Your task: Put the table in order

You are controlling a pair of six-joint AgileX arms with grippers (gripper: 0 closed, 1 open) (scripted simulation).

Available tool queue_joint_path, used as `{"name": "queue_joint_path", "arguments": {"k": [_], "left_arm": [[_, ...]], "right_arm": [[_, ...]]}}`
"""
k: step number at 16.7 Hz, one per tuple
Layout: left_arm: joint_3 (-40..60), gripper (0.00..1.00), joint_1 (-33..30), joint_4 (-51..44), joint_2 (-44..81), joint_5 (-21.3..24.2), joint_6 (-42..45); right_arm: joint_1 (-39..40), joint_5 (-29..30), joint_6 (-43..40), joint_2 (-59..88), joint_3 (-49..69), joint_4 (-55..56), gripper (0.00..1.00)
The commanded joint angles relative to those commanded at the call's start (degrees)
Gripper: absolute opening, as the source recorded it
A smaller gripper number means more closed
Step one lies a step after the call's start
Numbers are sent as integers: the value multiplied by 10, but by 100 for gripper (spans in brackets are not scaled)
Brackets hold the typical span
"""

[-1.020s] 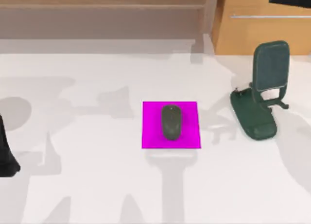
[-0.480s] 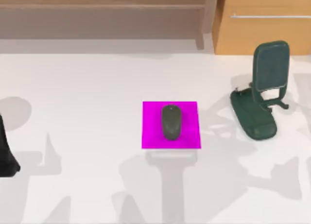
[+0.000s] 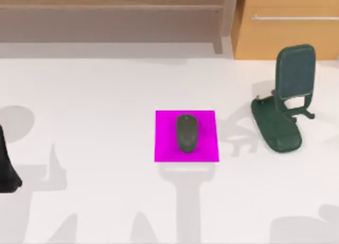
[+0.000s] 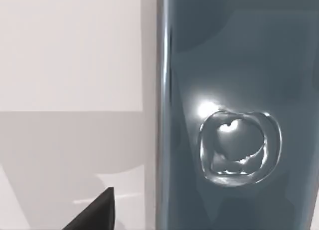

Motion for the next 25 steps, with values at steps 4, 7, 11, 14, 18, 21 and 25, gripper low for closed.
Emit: {"name": "queue_joint_path", "arguments": {"k": [4, 7, 11, 14, 18, 21, 25], "left_arm": [[0, 100, 0, 0, 0, 0, 0], [0, 100, 0, 0, 0, 0, 0], [0, 100, 0, 0, 0, 0, 0], [0, 100, 0, 0, 0, 0, 0], [0, 100, 0, 0, 0, 0, 0], [0, 100, 0, 0, 0, 0, 0], [0, 100, 0, 0, 0, 0, 0]], "right_arm": [[-5, 0, -1, -2, -7, -3, 100], [-3, 0, -1, 2, -8, 0, 100], [-3, 0, 1, 31, -43, 65, 100], [-3, 0, 1, 68, -87, 153, 100], [-3, 0, 2, 97, -119, 207, 100], [-3, 0, 2, 97, -119, 207, 100], [-3, 0, 2, 97, -119, 207, 70]]}}
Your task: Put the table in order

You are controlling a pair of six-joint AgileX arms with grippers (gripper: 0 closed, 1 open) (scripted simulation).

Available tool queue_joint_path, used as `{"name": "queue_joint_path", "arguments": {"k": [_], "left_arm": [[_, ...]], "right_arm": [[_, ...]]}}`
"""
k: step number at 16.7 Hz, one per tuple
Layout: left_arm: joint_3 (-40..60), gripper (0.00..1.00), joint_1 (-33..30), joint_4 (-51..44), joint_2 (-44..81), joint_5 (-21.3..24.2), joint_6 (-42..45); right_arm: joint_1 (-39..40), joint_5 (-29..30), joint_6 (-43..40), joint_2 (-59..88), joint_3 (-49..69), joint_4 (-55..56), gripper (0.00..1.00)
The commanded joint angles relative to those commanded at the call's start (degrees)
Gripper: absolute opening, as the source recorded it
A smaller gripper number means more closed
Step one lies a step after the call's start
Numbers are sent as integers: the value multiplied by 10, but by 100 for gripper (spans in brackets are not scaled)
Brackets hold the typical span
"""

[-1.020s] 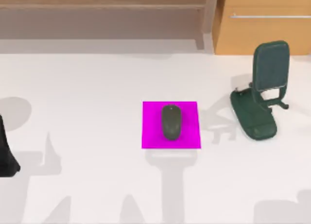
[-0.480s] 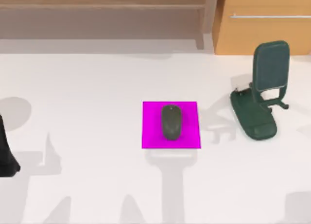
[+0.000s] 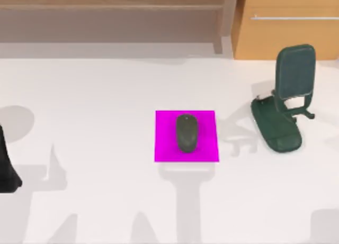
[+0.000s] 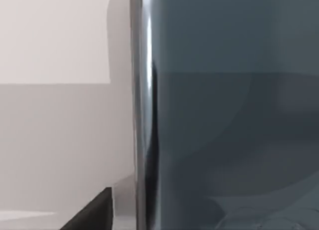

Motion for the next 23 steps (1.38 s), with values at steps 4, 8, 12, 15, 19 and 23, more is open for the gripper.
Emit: {"name": "queue_joint_path", "arguments": {"k": [4, 8, 12, 15, 19, 23], "left_arm": [[0, 100, 0, 0, 0, 0, 0], [0, 100, 0, 0, 0, 0, 0], [0, 100, 0, 0, 0, 0, 0], [0, 100, 0, 0, 0, 0, 0], [0, 100, 0, 0, 0, 0, 0], [0, 100, 0, 0, 0, 0, 0]], "right_arm": [[0, 0, 0, 0, 0, 0, 40], [0, 0, 0, 0, 0, 0, 10], [0, 0, 0, 0, 0, 0, 0], [0, 0, 0, 0, 0, 0, 0], [0, 4, -1, -15, 12, -17, 0], [-1, 4, -1, -42, 41, -79, 0]]}}
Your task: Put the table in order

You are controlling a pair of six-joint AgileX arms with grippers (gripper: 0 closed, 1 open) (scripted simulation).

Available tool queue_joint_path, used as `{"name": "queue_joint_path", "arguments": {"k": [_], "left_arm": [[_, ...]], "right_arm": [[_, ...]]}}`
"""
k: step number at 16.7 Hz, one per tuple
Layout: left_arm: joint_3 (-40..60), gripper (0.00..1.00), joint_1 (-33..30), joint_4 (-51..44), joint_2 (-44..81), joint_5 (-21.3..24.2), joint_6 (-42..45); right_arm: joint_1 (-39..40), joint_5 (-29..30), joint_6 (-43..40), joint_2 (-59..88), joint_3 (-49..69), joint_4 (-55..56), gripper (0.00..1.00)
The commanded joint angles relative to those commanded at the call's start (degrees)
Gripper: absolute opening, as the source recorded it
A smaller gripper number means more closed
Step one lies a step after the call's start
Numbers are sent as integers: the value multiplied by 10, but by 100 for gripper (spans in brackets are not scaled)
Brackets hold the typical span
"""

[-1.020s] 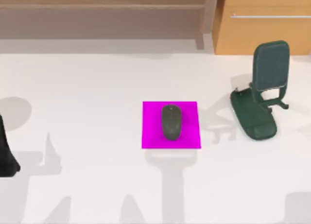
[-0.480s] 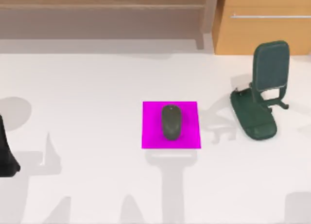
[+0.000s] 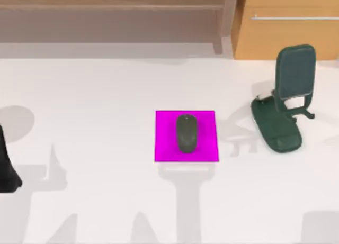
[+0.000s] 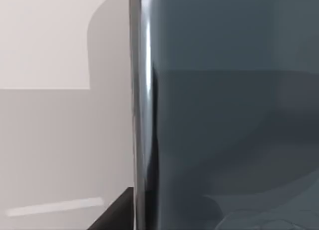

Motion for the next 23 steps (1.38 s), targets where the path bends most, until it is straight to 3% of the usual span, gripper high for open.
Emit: {"name": "queue_joint_path", "arguments": {"k": [10, 23], "left_arm": [[0, 100, 0, 0, 0, 0, 0], [0, 100, 0, 0, 0, 0, 0]], "right_arm": [[32, 7, -3, -22, 27, 6, 0], [371, 83, -38, -94, 61, 412, 0]]}}
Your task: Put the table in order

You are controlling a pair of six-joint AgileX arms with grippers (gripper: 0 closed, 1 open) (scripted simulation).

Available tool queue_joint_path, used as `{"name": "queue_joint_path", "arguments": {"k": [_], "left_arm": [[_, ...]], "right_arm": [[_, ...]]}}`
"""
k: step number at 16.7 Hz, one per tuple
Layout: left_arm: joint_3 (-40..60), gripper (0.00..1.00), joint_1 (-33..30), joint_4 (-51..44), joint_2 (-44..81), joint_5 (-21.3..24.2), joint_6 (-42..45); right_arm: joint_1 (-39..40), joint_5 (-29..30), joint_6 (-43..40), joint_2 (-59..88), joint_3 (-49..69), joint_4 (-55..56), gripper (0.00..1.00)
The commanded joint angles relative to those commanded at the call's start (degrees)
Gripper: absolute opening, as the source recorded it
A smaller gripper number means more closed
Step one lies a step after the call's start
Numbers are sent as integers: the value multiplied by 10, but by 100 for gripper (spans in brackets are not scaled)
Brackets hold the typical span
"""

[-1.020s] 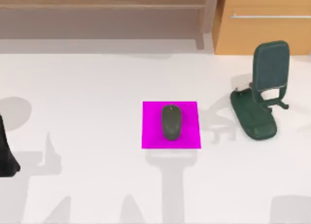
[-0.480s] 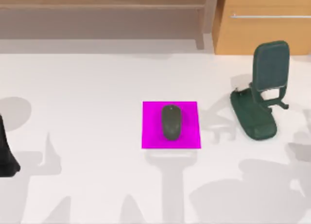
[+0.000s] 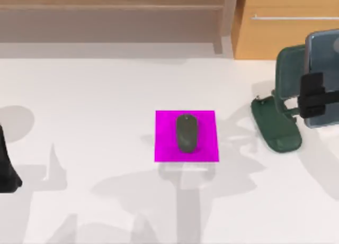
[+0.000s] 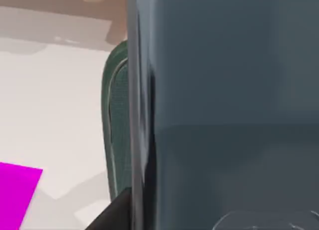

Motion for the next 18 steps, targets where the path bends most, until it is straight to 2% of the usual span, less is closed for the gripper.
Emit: {"name": "queue_joint_path", "arguments": {"k": [3, 9, 15, 18], "left_arm": [[0, 100, 0, 0, 0, 0, 0], [0, 100, 0, 0, 0, 0, 0], [0, 100, 0, 0, 0, 0, 0], [0, 100, 0, 0, 0, 0, 0]], "right_arm": [[30, 7, -3, -10, 2, 35, 0], [28, 7, 3, -13, 6, 37, 0], [25, 22, 70, -88, 66, 60, 0], [23, 30, 88, -75, 71, 74, 0]]}}
